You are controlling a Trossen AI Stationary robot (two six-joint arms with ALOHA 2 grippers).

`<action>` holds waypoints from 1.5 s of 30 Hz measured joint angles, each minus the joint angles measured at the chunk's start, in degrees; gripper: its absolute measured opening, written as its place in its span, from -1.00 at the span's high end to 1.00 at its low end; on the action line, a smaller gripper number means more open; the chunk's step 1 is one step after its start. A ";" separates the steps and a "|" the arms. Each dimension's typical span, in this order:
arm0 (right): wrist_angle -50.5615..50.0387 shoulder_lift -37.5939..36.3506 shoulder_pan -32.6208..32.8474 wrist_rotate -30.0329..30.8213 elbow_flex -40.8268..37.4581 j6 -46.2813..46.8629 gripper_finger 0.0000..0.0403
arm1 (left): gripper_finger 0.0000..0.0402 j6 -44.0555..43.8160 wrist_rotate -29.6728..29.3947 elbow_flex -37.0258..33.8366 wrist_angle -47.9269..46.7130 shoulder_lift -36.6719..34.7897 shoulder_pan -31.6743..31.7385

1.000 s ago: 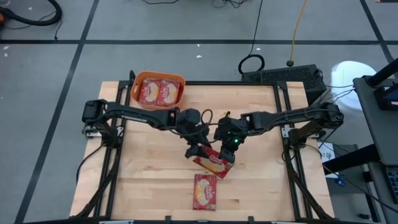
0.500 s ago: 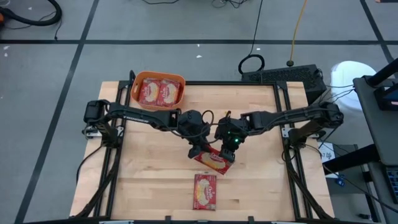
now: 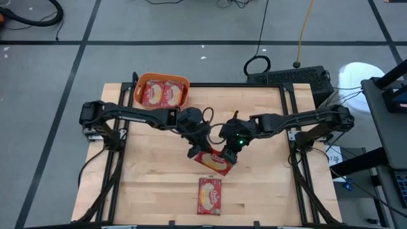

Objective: Sort popcorn bags into baskets
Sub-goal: Stack the red popcorn bag on top of the red popcorn bag in the orange bin

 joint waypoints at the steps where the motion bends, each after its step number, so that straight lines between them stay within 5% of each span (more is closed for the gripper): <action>1: 0.23 -0.83 -0.16 0.71 0.00 -0.11 0.56 | 0.88 0.00 -0.01 0.00 -0.90 -0.95 0.08; 10: 4.99 -9.75 -1.16 10.80 0.00 -4.31 0.10 | 0.86 -1.48 0.11 -0.04 -8.65 -10.45 0.49; 20: 7.31 -20.87 -1.38 22.11 -0.64 -8.80 0.08 | 0.88 -4.48 -8.42 0.00 -8.39 -23.36 2.13; 26: 24.14 -24.55 -0.26 23.45 -8.74 -7.50 0.09 | 0.82 -4.45 -14.05 -0.01 -3.86 -29.26 4.94; 34: 59.46 -21.22 1.99 30.85 -20.79 -9.33 0.09 | 0.84 -4.35 -14.44 0.04 8.88 -31.72 9.60; 45: 82.49 -10.51 1.56 38.33 -20.90 -17.05 0.09 | 0.82 -1.66 -17.39 0.04 19.02 -28.00 11.93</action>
